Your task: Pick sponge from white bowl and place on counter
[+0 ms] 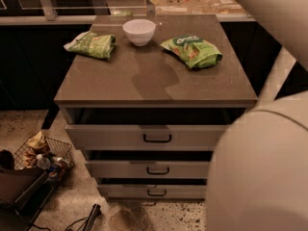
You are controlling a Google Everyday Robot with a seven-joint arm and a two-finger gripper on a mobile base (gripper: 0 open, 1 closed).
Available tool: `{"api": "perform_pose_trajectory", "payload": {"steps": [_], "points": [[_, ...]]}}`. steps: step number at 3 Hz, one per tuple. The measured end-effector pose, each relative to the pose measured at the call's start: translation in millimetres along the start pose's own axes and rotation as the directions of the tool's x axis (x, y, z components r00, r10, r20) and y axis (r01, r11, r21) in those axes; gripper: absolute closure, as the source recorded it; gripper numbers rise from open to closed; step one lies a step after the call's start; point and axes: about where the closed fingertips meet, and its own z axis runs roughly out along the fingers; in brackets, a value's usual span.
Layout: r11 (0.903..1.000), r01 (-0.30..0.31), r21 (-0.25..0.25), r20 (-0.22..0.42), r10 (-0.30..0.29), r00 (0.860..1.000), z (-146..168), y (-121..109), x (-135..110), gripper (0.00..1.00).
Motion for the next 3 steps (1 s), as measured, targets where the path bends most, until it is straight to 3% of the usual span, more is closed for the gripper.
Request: {"api": "perform_pose_trajectory", "payload": {"steps": [1,2,3], "points": [[0.9984,-0.053,0.019,0.028,0.053,0.998,-56,-7,0,1.0],[0.9939,-0.107,0.024,0.021,0.107,0.994,-103,-19,25,1.0],[0.9895,-0.128,0.068,-0.059,0.132,0.99,-112,-50,87,1.0]]}}
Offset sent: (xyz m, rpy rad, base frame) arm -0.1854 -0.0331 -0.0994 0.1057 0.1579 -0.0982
